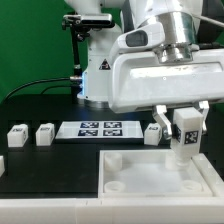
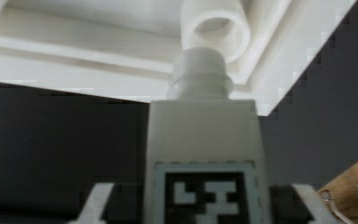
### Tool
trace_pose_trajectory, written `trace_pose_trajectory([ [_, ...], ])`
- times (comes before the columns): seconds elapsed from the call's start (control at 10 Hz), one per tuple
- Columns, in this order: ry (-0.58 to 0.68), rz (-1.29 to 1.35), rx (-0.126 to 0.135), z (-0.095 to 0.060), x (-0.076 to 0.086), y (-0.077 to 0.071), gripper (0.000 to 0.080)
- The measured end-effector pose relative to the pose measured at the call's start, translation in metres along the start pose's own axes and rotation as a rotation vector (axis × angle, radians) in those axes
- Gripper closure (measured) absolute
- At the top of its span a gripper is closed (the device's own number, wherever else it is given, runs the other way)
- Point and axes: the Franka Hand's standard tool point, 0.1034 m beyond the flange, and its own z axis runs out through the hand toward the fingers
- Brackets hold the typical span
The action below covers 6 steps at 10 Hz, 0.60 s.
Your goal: Assemble one leg
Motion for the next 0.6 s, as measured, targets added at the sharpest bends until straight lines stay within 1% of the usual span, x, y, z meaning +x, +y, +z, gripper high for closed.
trace_pose_trajectory([
  [0.4,-0.011,0.004,0.005,0.017,-0.005,-0.001,0.0511],
  [0.6,-0.016,0.005,0.006,0.022,-0.008,-0.002,0.0511],
])
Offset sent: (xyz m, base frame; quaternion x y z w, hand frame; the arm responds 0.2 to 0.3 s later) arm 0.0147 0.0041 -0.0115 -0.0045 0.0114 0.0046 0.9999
